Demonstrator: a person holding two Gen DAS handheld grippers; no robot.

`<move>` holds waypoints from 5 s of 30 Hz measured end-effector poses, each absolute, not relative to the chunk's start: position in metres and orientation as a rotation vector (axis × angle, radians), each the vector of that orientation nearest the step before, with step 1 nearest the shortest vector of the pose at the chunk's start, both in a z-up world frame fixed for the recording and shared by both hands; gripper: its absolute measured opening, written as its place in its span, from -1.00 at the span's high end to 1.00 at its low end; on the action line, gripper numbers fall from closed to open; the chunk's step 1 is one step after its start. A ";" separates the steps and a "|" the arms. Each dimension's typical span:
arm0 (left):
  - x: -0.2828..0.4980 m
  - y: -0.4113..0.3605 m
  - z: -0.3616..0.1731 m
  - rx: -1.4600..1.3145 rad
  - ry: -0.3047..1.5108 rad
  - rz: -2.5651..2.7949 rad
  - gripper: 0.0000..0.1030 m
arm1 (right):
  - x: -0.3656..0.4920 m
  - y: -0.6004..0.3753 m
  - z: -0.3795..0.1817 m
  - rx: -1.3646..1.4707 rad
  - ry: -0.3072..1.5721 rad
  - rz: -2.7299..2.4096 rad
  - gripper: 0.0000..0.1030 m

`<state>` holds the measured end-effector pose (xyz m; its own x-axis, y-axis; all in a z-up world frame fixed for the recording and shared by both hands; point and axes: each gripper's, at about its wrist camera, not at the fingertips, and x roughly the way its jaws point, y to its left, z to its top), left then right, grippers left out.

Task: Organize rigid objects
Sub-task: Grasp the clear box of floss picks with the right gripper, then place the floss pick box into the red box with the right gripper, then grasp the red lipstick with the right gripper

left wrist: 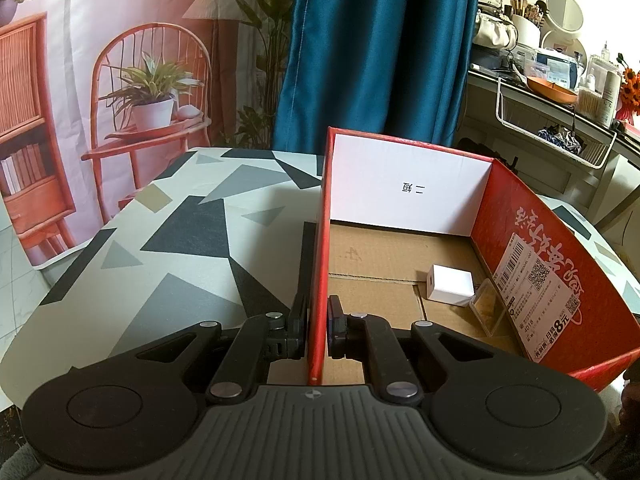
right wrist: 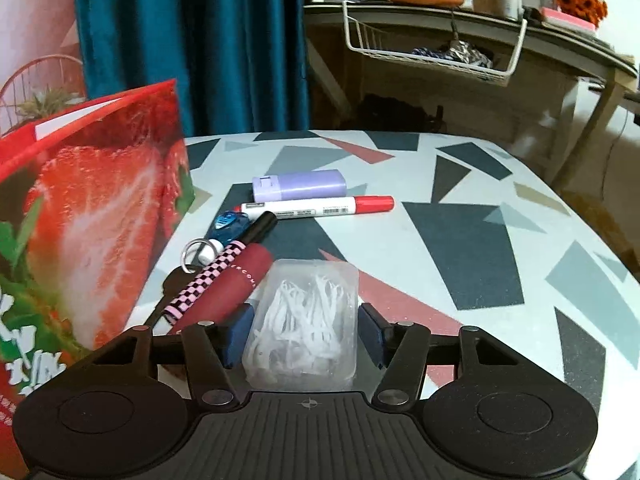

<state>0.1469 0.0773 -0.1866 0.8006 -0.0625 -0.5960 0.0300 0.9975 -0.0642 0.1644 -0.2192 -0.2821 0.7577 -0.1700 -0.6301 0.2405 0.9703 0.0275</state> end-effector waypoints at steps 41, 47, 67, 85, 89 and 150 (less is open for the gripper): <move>0.149 0.078 -0.187 -0.045 0.647 -0.047 0.75 | 0.162 -0.192 -0.168 0.175 0.366 0.111 0.02; 0.149 0.078 -0.187 -0.045 0.646 -0.047 0.75 | 0.175 -0.160 -0.157 0.042 0.375 0.260 0.02; 0.150 0.077 -0.188 -0.053 0.648 -0.049 0.75 | 0.180 -0.135 -0.174 -0.022 0.445 0.304 0.00; 0.150 0.078 -0.188 -0.059 0.648 -0.048 0.75 | 0.169 -0.169 -0.169 0.077 0.379 0.181 -0.09; 0.150 0.077 -0.189 -0.059 0.648 -0.049 0.75 | 0.170 -0.194 -0.176 0.132 0.390 0.104 -0.09; 0.150 0.079 -0.189 -0.067 0.645 -0.049 0.75 | 0.188 -0.206 -0.284 0.088 0.667 -0.146 0.57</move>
